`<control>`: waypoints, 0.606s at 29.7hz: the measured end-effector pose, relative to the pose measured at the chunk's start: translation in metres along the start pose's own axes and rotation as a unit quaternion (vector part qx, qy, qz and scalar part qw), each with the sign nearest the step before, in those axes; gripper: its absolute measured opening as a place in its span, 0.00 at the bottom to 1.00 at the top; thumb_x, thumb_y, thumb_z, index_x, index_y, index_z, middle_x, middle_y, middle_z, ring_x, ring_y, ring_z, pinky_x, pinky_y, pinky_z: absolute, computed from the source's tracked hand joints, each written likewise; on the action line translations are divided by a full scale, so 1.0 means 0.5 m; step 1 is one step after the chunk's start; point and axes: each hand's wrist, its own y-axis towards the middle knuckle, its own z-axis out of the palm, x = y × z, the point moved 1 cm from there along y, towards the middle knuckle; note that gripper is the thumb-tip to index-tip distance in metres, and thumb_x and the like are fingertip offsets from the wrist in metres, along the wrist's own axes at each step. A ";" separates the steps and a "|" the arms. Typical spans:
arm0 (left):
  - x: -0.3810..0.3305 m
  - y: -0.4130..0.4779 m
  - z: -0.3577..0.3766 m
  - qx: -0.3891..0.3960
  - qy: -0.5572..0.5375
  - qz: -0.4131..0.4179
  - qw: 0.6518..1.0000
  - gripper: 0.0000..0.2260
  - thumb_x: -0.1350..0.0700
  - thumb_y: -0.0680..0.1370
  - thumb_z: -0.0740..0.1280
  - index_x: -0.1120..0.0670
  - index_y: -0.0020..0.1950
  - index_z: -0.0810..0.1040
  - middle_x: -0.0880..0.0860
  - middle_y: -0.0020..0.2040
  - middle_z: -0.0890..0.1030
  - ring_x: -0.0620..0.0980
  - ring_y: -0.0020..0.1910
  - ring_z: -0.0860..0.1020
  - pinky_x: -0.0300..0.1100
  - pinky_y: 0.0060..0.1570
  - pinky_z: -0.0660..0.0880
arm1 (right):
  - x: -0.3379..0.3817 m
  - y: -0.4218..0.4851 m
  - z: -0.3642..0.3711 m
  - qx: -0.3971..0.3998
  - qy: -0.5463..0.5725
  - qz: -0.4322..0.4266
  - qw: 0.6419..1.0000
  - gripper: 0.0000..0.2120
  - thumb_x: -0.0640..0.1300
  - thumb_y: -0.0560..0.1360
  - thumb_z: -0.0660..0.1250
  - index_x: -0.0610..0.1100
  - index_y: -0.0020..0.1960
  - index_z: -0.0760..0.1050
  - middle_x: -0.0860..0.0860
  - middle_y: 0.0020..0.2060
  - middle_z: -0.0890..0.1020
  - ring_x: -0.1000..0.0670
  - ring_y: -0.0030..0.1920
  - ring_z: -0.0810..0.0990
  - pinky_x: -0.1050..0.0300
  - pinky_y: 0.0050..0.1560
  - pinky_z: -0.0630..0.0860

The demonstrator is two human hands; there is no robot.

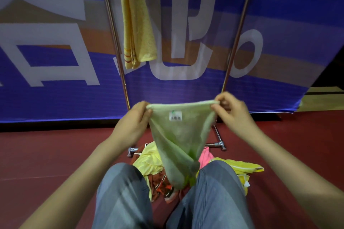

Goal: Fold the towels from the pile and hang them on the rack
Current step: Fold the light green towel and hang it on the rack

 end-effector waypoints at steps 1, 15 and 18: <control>-0.010 0.015 -0.009 -0.021 -0.017 0.007 1.000 0.08 0.56 0.80 0.54 0.58 0.48 0.70 0.54 0.45 0.73 0.51 0.43 0.72 0.47 0.46 0.68 | 0.019 0.025 -0.010 -0.021 0.011 -0.009 1.000 0.12 0.40 0.72 0.67 0.54 0.37 0.68 0.55 0.31 0.75 0.54 0.36 0.75 0.53 0.41 0.73; -0.041 0.068 -0.068 -0.004 0.025 -0.019 1.000 0.12 0.53 0.80 0.54 0.59 0.54 0.72 0.57 0.50 0.76 0.57 0.51 0.75 0.56 0.53 0.72 | 0.074 0.103 -0.048 -0.037 0.040 -0.011 0.998 0.06 0.36 0.71 0.68 0.44 0.40 0.72 0.55 0.31 0.77 0.66 0.29 0.76 0.74 0.33 0.72; -0.048 0.067 -0.084 -0.021 -0.017 -0.013 1.000 0.11 0.55 0.80 0.54 0.60 0.52 0.72 0.56 0.48 0.76 0.53 0.47 0.74 0.43 0.45 0.71 | 0.089 0.100 -0.048 -0.037 0.054 -0.016 0.998 0.11 0.37 0.71 0.68 0.50 0.36 0.71 0.54 0.32 0.78 0.64 0.30 0.77 0.71 0.33 0.75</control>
